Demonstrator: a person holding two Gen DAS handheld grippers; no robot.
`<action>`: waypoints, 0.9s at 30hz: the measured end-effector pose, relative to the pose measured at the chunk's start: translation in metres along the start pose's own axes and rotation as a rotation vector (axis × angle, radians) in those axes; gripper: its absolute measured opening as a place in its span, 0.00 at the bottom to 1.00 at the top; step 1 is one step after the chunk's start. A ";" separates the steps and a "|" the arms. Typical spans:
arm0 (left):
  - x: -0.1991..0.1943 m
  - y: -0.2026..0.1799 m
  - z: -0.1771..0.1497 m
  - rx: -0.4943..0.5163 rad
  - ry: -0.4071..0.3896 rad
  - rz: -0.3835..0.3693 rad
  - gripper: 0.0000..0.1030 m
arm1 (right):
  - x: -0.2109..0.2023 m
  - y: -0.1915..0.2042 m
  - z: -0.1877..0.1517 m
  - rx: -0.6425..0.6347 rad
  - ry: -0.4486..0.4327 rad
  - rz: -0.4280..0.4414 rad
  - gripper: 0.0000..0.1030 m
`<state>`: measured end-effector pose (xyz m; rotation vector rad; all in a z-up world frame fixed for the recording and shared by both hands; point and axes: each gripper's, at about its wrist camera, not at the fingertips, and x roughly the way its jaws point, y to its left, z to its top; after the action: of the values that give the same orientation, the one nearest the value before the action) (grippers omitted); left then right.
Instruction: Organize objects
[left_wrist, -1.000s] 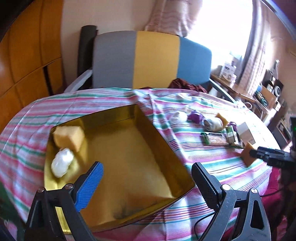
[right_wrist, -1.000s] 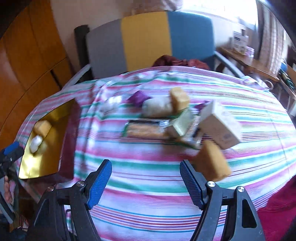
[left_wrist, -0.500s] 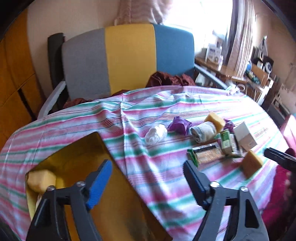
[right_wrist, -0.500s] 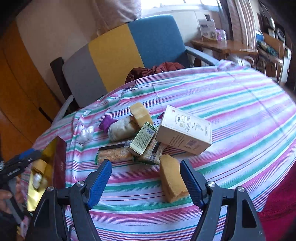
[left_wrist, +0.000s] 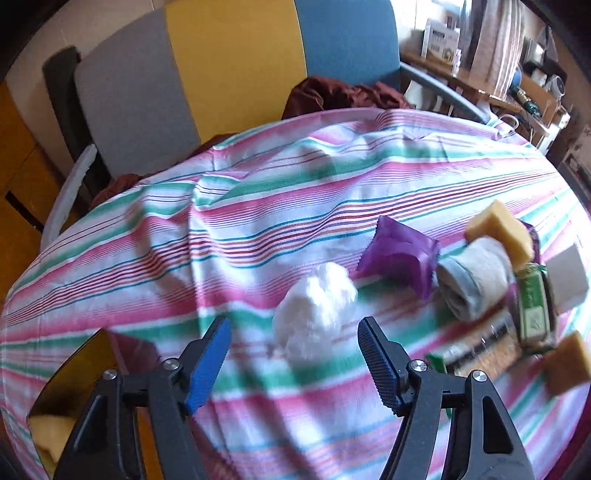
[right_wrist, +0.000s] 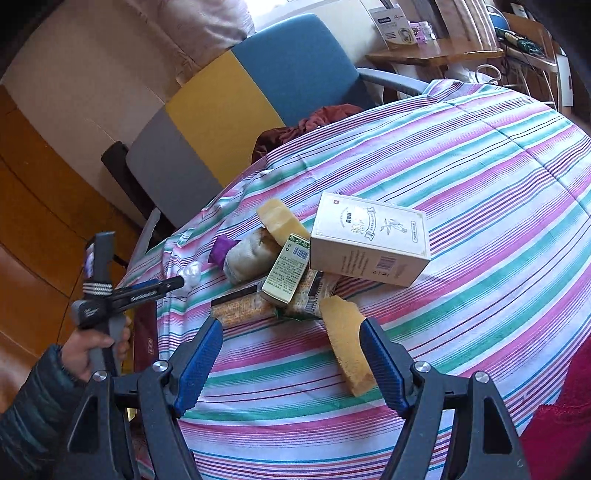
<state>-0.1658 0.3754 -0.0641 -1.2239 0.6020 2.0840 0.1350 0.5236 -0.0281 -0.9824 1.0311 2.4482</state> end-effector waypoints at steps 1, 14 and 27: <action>0.004 -0.001 0.003 0.001 0.003 0.000 0.70 | 0.001 0.000 0.000 0.004 0.004 0.001 0.76; 0.001 -0.015 -0.016 0.001 0.009 -0.073 0.34 | 0.006 -0.004 0.002 0.012 0.052 -0.021 0.76; -0.104 -0.018 -0.066 -0.019 -0.128 -0.280 0.34 | 0.041 0.003 0.074 -0.597 0.272 -0.242 0.76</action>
<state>-0.0759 0.3132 -0.0038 -1.1060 0.3322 1.9173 0.0694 0.5753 -0.0178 -1.5488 0.2021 2.4972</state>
